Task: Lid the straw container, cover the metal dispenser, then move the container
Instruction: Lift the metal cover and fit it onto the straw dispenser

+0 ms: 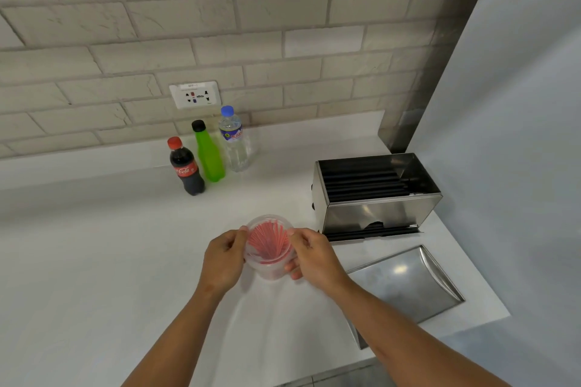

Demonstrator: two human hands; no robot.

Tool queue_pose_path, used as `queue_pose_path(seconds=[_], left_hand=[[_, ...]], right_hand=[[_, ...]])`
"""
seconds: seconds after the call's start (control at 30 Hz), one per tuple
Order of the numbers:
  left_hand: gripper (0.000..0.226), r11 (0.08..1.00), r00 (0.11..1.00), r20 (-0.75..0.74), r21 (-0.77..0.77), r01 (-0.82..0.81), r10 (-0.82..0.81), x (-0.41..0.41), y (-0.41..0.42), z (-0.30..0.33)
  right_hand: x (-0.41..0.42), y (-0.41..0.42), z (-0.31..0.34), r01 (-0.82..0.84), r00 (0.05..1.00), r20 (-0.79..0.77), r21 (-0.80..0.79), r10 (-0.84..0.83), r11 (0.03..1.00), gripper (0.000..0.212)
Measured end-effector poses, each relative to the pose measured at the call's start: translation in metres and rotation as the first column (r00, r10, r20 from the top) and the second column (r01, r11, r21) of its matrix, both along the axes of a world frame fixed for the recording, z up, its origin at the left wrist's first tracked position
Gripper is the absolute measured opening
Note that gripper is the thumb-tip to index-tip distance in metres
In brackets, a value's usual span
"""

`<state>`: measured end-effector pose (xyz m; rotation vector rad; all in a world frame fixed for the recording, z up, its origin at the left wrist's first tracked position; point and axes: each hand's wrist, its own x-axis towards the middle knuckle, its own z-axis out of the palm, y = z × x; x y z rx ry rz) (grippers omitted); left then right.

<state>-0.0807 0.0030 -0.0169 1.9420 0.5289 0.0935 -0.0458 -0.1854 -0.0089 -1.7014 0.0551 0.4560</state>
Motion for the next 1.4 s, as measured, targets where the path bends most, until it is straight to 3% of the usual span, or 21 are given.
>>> queue_pose_path(seconds=[0.13,0.27,0.4,0.47,0.57,0.67,0.7,0.8,0.87,0.97,1.1,1.17,1.33,1.4], left_hand=[[0.022,0.997,0.996,0.039,0.011,-0.075,0.075,-0.001,0.0,0.006],[0.012,0.984,0.956,0.242,0.027,-0.176,0.165,-0.012,-0.015,0.033],[0.019,0.999,0.924,0.382,0.019,-0.031,0.021,-0.026,-0.045,0.06],[0.02,0.992,0.929,0.348,0.006,0.128,-0.122,-0.032,-0.064,0.065],[0.02,0.947,0.935,0.179,-0.035,0.318,-0.308,-0.035,-0.092,0.058],[0.008,0.923,0.923,-0.037,-0.05,0.382,-0.384,-0.033,-0.114,0.04],[0.013,0.918,0.91,-0.123,-0.043,0.394,-0.396,-0.032,-0.12,0.033],[0.062,0.867,0.8,-0.377,-0.017,0.497,-0.466,-0.033,-0.135,0.013],[0.085,0.832,0.734,-0.458,-0.023,0.554,-0.502,-0.035,-0.143,0.001],[0.089,0.804,0.703,-0.464,-0.034,0.594,-0.539,-0.039,-0.155,-0.011],[0.058,0.838,0.775,-0.383,0.004,0.546,-0.503,-0.04,-0.168,-0.019],[0.048,0.873,0.816,-0.347,-0.016,0.487,-0.462,-0.039,-0.173,-0.02],[0.059,0.914,0.869,-0.293,-0.047,0.404,-0.399,-0.041,-0.177,-0.013],[0.04,0.924,0.897,-0.219,-0.082,0.374,-0.383,-0.04,-0.176,-0.005]], right_hand=[[-0.003,-0.015,-0.003,-0.008,1.0,0.017,-0.05,0.009,0.999,0.027],[-0.004,-0.049,0.0,0.019,0.998,0.054,-0.057,-0.016,0.998,0.016],[-0.007,-0.093,0.015,0.049,0.992,0.117,-0.045,-0.044,0.998,0.015],[-0.006,-0.116,0.023,0.085,0.983,0.168,-0.082,-0.071,0.993,0.018],[-0.002,-0.151,0.029,0.194,0.962,0.217,-0.129,-0.163,0.973,0.017],[0.0,-0.187,0.027,0.247,0.953,0.228,-0.195,-0.201,0.949,0.01],[0.0,-0.199,0.025,0.26,0.95,0.235,-0.231,-0.205,0.938,0.015],[-0.001,-0.23,0.011,0.302,0.945,0.232,-0.361,-0.229,0.882,0.035],[-0.002,-0.246,-0.002,0.279,0.957,0.206,-0.457,-0.205,0.844,0.043],[-0.008,-0.258,-0.016,0.222,0.974,0.167,-0.572,-0.152,0.79,0.044],[-0.014,-0.261,-0.025,0.17,0.984,0.142,-0.608,-0.105,0.776,0.021],[-0.017,-0.259,-0.028,0.171,0.985,0.125,-0.594,-0.119,0.786,0.019],[-0.021,-0.249,-0.03,0.178,0.984,0.126,-0.591,-0.128,0.787,0.035],[-0.022,-0.25,-0.027,0.197,0.98,0.131,-0.561,-0.148,0.804,0.037]])
